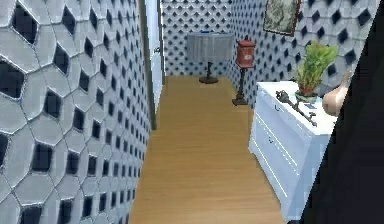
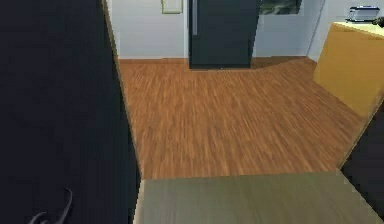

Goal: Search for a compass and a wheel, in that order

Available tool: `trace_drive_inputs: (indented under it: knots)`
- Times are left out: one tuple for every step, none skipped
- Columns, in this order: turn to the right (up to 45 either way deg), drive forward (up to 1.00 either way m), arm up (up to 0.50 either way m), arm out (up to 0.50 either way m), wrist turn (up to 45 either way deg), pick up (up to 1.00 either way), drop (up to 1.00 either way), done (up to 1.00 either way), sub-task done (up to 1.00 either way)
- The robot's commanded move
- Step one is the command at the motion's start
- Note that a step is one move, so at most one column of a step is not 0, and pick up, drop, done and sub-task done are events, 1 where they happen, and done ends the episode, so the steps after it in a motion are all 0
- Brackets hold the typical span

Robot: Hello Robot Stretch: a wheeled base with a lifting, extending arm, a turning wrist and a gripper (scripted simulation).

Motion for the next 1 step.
trace_drive_inputs:
  knots:
    - [0.0,0.45,0.00,0.00,0.0,0.00,0.00,0.00,0.00]
